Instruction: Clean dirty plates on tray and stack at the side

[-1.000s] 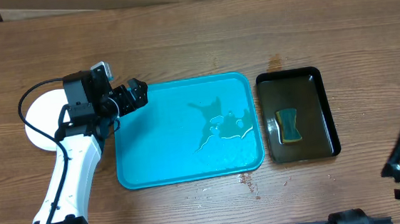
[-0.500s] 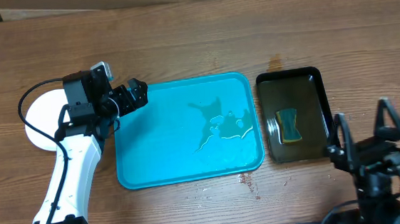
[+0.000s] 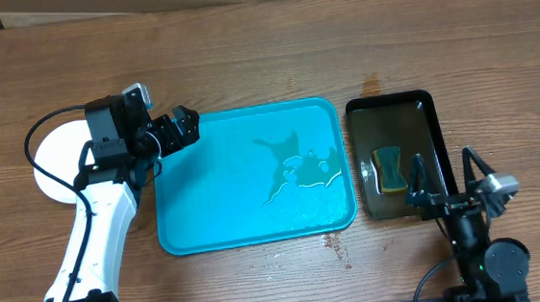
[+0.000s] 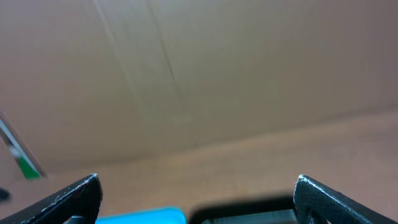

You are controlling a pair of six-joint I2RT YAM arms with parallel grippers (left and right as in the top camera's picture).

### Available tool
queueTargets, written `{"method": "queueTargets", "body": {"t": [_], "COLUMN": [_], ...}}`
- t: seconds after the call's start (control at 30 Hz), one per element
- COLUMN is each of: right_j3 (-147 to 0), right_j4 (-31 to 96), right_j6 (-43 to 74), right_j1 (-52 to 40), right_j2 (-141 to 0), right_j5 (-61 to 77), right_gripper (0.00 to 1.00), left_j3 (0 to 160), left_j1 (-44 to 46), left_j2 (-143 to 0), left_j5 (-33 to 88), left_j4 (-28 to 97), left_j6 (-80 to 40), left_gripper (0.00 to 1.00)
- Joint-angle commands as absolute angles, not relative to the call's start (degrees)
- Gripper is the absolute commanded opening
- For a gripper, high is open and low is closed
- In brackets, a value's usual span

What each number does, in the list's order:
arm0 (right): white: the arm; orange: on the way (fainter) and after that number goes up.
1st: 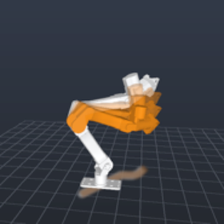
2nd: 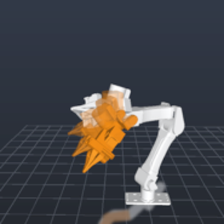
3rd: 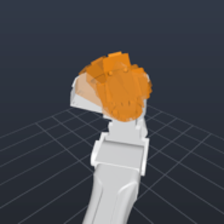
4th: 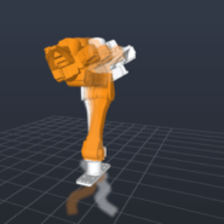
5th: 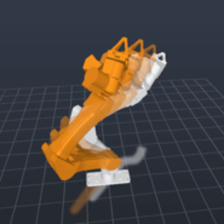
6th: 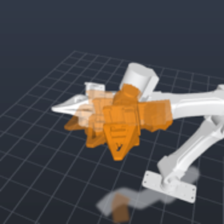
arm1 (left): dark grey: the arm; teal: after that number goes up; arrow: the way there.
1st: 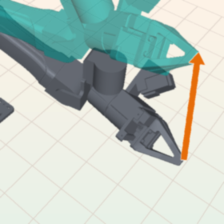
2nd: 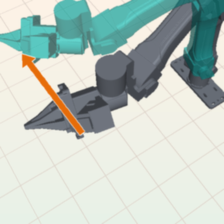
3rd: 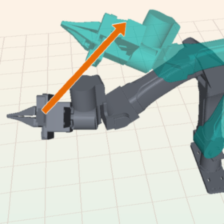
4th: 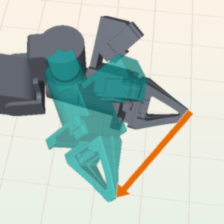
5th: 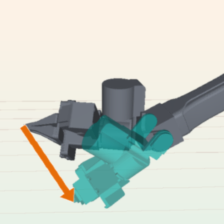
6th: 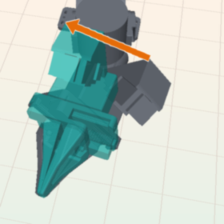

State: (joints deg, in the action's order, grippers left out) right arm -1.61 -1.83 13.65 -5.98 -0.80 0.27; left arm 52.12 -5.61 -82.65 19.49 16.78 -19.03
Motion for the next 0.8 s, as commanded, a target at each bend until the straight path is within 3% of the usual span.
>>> {"method": "queueTargets", "body": {"t": [0.0,0.53,0.77], "right_j3": [-0.4,-0.4,-0.4], "right_j4": [0.9,4.8,4.8], "right_j6": [13.4,-4.6,-4.3], "right_j1": [-5.6,-5.6,-5.6], "right_j2": [-0.2,-0.2,-0.2], "right_j5": [-1.4,2.0,1.6], "right_gripper": [1.00,1.00,1.00], "left_j3": [52.9,52.9,52.9], "left_j1": [-5.5,-5.5,-5.5], "left_j2": [-82.2,-82.2,-82.2], "left_j5": [19.3,19.3,19.3], "left_j4": [16.7,16.7,16.7], "left_j6": [-17.5,-17.5,-17.5], "left_gripper": [1.00,1.00,1.00]}}
